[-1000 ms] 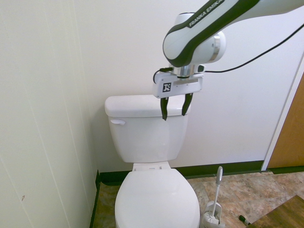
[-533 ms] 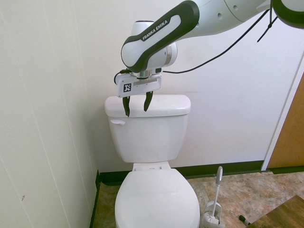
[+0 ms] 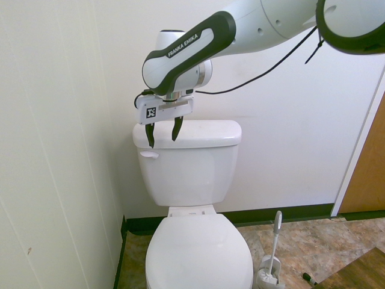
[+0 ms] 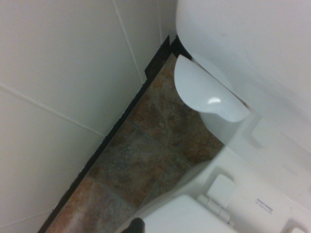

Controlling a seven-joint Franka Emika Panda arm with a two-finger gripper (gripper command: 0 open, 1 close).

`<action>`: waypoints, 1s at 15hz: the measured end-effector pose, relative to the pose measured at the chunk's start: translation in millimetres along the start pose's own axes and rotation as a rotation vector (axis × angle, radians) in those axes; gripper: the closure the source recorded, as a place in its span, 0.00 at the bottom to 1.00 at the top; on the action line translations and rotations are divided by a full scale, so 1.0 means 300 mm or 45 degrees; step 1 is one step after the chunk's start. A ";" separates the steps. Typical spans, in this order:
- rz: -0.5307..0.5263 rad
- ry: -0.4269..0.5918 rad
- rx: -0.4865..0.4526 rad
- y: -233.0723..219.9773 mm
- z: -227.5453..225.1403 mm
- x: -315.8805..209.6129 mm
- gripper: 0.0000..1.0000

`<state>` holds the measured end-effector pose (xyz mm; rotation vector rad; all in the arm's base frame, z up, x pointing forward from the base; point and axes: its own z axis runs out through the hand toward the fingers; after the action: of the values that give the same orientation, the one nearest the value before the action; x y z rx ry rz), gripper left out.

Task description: Flush the toilet

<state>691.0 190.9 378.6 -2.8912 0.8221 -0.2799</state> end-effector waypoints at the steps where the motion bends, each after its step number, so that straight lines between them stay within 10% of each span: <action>1: -0.009 0.006 0.007 -0.019 0.017 0.016 1.00; 15: -0.030 0.060 0.035 -0.176 0.184 0.136 1.00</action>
<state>763.6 217.4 339.5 -2.8804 0.7857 -0.3606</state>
